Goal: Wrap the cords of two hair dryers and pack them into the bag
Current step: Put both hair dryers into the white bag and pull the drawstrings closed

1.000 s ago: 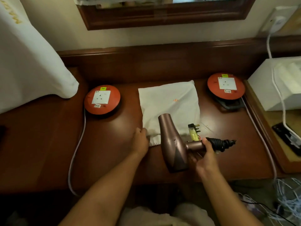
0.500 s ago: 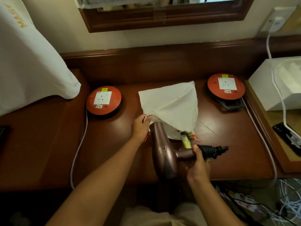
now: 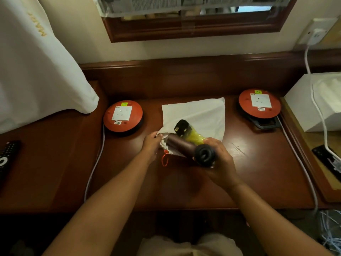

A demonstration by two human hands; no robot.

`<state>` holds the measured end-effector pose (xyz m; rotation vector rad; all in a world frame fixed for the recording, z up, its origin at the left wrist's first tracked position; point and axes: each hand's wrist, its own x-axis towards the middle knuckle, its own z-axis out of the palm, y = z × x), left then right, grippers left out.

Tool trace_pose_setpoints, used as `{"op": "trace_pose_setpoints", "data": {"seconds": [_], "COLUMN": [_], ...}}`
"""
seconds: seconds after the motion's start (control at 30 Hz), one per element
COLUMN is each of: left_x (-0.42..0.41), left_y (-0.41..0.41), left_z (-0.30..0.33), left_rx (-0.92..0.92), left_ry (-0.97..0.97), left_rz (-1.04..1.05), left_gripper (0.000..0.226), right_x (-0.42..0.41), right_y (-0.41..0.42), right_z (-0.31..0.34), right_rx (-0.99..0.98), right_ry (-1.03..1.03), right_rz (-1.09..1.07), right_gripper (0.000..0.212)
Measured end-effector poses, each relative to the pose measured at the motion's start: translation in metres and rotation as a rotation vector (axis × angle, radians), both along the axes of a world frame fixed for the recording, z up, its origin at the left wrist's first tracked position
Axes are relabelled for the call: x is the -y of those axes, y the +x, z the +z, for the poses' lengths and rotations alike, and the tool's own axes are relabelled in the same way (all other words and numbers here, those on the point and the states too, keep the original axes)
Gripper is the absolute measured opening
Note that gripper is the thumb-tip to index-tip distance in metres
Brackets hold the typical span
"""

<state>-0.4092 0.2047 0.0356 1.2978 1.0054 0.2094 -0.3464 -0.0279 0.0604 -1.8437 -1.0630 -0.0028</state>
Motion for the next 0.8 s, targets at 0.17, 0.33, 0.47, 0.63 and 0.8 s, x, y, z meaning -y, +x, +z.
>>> {"op": "trace_pose_setpoints", "data": {"seconds": [0.17, 0.33, 0.47, 0.63, 0.8], "left_x": [-0.007, -0.012, -0.010, -0.003, 0.002], "left_y": [-0.013, -0.025, -0.035, -0.039, -0.035], "left_z": [-0.003, -0.009, -0.014, -0.022, -0.016], "left_rx": [0.013, -0.060, -0.105, -0.088, -0.071], "left_ry": [-0.153, -0.183, -0.335, -0.611, -0.587], "left_rz": [-0.055, -0.076, -0.051, -0.010, -0.073], "left_gripper": [0.018, 0.009, 0.022, 0.040, 0.020], "right_x": [-0.003, -0.013, -0.016, -0.014, -0.006], "right_y": [0.003, -0.004, -0.009, -0.014, -0.017], "right_z": [-0.018, -0.031, -0.041, -0.057, -0.075], "right_rx": [0.217, 0.360, 0.476, 0.532, 0.305], "right_ry": [-0.175, -0.280, -0.379, -0.424, -0.507], "right_rz": [0.159, 0.272, 0.324, 0.322, 0.259], "right_gripper": [0.084, 0.087, 0.088, 0.091, 0.096]}}
